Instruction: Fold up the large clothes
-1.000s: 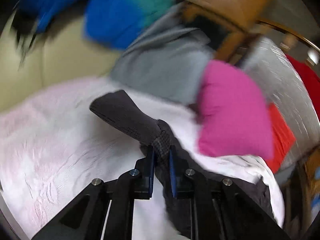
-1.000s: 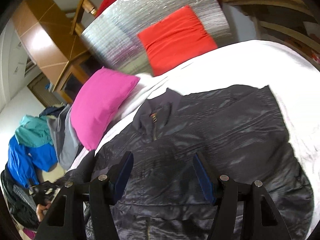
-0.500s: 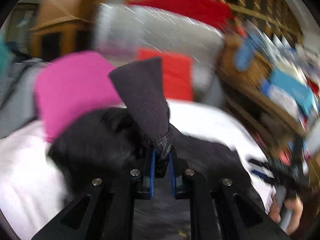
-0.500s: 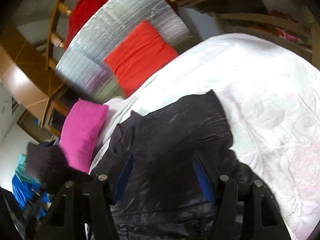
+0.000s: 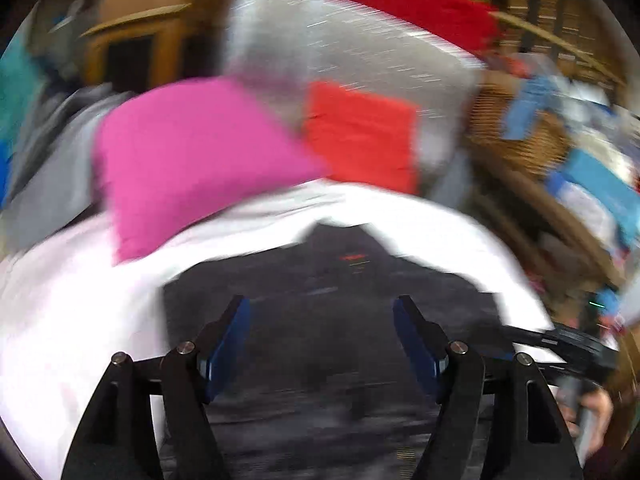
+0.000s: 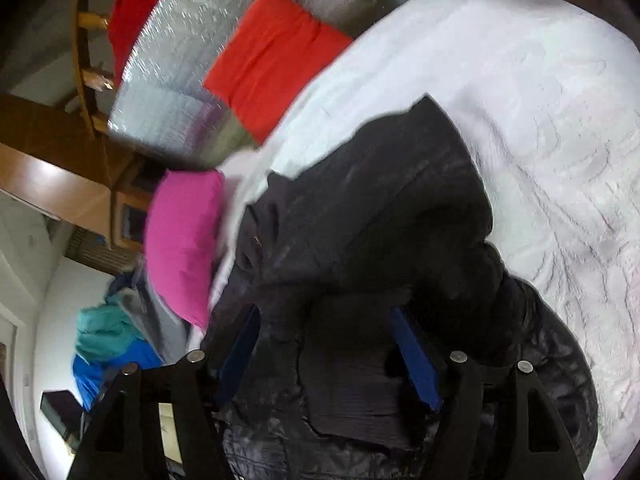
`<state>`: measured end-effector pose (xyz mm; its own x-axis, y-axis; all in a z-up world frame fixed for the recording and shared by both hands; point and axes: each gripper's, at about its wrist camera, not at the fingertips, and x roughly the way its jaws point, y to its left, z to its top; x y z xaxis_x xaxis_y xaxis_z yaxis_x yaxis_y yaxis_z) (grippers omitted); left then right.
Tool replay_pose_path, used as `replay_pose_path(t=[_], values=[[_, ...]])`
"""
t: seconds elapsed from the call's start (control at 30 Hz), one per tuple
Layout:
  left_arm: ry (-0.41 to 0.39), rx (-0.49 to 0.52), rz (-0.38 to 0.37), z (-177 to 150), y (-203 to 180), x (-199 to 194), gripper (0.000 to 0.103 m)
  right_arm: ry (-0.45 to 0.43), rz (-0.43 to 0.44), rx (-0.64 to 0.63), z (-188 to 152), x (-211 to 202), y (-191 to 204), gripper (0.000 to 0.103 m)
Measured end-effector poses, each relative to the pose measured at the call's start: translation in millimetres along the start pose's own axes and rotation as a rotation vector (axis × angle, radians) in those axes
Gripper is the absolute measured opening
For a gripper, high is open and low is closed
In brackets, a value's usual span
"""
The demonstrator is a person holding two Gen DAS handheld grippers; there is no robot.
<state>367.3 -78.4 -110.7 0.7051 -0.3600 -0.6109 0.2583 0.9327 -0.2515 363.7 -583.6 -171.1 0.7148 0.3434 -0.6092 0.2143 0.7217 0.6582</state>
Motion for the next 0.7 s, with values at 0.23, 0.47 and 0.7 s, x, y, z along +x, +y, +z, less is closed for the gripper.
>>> replay_pose_path(t=[0.23, 0.47, 0.7], values=[[0.193, -0.094, 0.219, -27, 74, 44, 0.073, 0.037, -0.127, -0.042, 2, 16, -8, 0.074], [0.294, -0.014, 0.205, -53, 63, 56, 0.071, 0.057, -0.27, -0.33, -26, 41, 39, 0.043], [0.269, 0.016, 0.225, -54, 45, 53, 0.071, -0.215, -0.309, -0.425, -26, 6, 68, 0.014]])
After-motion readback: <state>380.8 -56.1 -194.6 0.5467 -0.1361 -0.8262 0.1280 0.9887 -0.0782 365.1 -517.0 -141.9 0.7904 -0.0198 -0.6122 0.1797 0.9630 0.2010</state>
